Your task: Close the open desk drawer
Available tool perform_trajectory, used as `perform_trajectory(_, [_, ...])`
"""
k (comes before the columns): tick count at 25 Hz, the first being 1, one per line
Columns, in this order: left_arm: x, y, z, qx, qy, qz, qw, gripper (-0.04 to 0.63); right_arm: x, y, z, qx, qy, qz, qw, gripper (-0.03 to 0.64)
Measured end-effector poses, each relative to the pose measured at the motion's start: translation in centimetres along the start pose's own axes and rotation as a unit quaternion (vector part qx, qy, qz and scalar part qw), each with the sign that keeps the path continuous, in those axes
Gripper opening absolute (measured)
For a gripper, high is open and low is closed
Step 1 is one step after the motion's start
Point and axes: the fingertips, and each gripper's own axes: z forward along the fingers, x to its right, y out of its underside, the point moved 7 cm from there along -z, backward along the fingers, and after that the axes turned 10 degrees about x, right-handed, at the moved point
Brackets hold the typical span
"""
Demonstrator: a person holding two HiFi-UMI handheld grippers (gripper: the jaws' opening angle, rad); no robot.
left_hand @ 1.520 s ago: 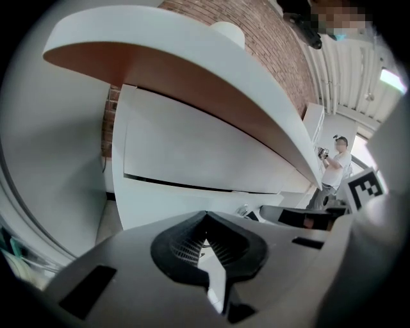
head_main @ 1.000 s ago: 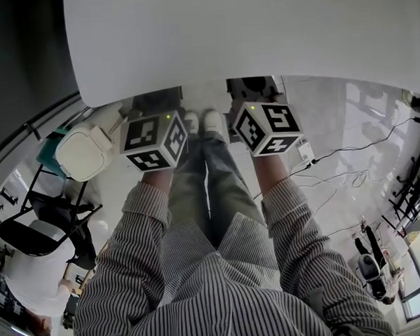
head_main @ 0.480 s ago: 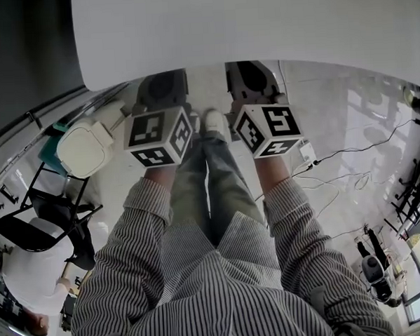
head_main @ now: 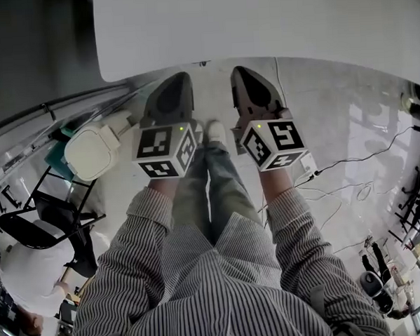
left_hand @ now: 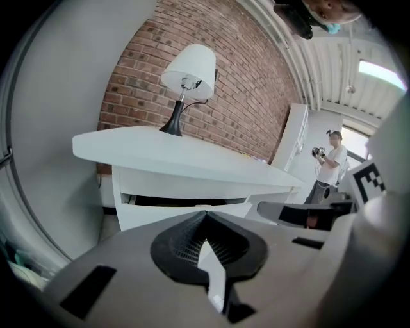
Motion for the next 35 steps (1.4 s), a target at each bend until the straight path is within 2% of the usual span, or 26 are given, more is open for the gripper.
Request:
perform_trajectory(15, [4.8,-7.0,-6.4,0.031,0.061,0.055,0.9961,0.012,-4.9,-7.2,-5.6,0.036,-0.008,-0.025,0.999,0.017])
perform_trajectory(24, [7.2,-11.0,-11.2,0.065,0.089,0.075,0.9911,0.012,-9.5,-10.9,-9.7,0.059,-0.038,-0.029,0.997,0.015])
perform_trajectory(31, [8.2,-13.5,-14.6,0.080,0.088,0.088,0.9890,0.012,-12.4,-12.7,-11.8,0.059,-0.047,-0.049,0.996,0.017])
perform_trajectory(35, [8.8,-14.5,-16.9,0.093,0.081,0.098,0.9874,0.012,-14.0,-13.9,-13.3,0.050,-0.050,-0.042,0.997,0.016])
